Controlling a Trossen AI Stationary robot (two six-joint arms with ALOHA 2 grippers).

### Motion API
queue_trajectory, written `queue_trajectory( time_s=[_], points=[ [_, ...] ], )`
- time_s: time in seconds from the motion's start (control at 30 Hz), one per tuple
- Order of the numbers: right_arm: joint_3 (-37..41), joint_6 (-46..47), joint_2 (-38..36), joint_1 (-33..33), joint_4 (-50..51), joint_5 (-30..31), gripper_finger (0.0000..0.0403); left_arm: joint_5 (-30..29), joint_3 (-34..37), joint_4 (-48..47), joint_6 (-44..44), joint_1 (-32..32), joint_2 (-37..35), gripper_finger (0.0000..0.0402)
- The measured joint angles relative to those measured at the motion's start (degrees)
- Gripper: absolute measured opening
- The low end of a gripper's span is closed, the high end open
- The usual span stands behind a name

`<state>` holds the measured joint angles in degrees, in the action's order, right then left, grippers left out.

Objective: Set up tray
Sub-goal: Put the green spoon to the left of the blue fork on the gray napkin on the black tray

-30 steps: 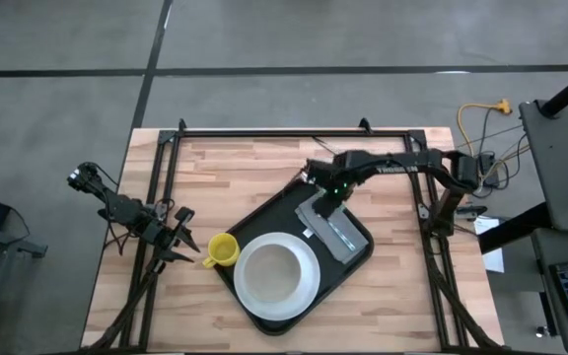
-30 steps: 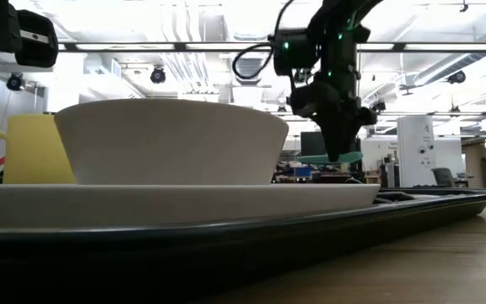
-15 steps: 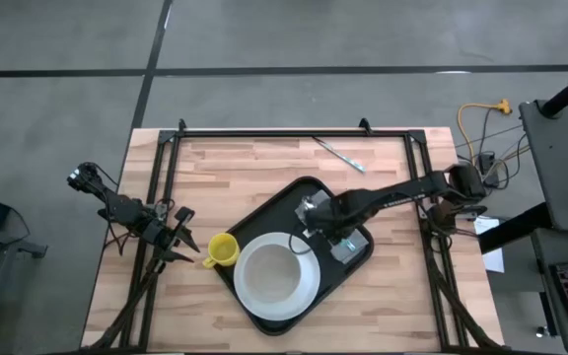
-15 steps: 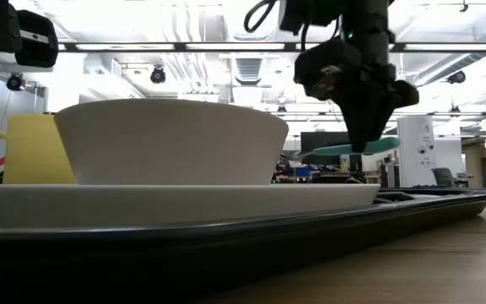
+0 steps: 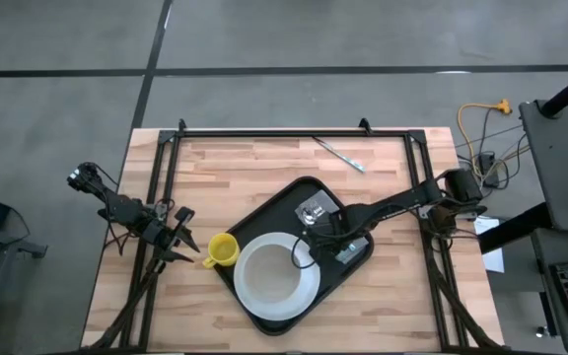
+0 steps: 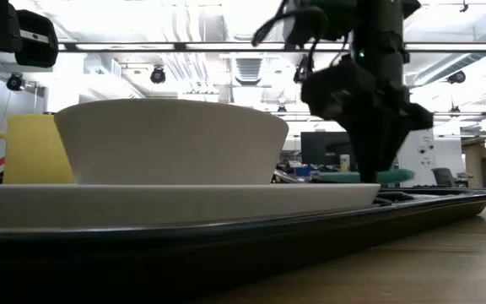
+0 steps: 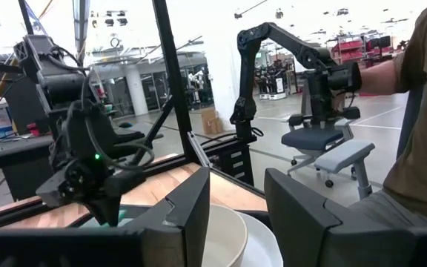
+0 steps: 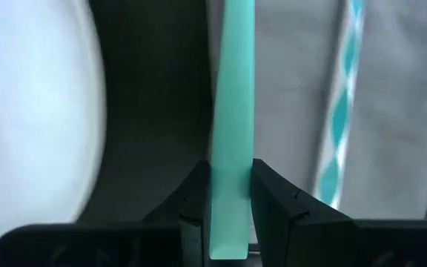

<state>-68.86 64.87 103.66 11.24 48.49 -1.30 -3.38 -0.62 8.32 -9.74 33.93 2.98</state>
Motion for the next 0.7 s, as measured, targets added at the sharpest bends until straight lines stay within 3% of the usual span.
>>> queue_trajectory(
  time_s=[0.17,0.47,0.7],
  points=[
    [3.0,1.1,0.0,0.2,-0.3,-0.3,0.0051,0.0,0.0,0.0,0.0,0.0,0.0,0.0116],
    [8.2,3.2,-0.4,0.2,-9.5,-1.7,0.0051,0.0,0.0,0.0,0.0,0.0,0.0,0.0116],
    [8.3,2.8,-0.2,0.3,-9.0,-1.6,0.0118,0.0,0.0,0.0,0.0,0.0,0.0,0.0116]
  ],
)
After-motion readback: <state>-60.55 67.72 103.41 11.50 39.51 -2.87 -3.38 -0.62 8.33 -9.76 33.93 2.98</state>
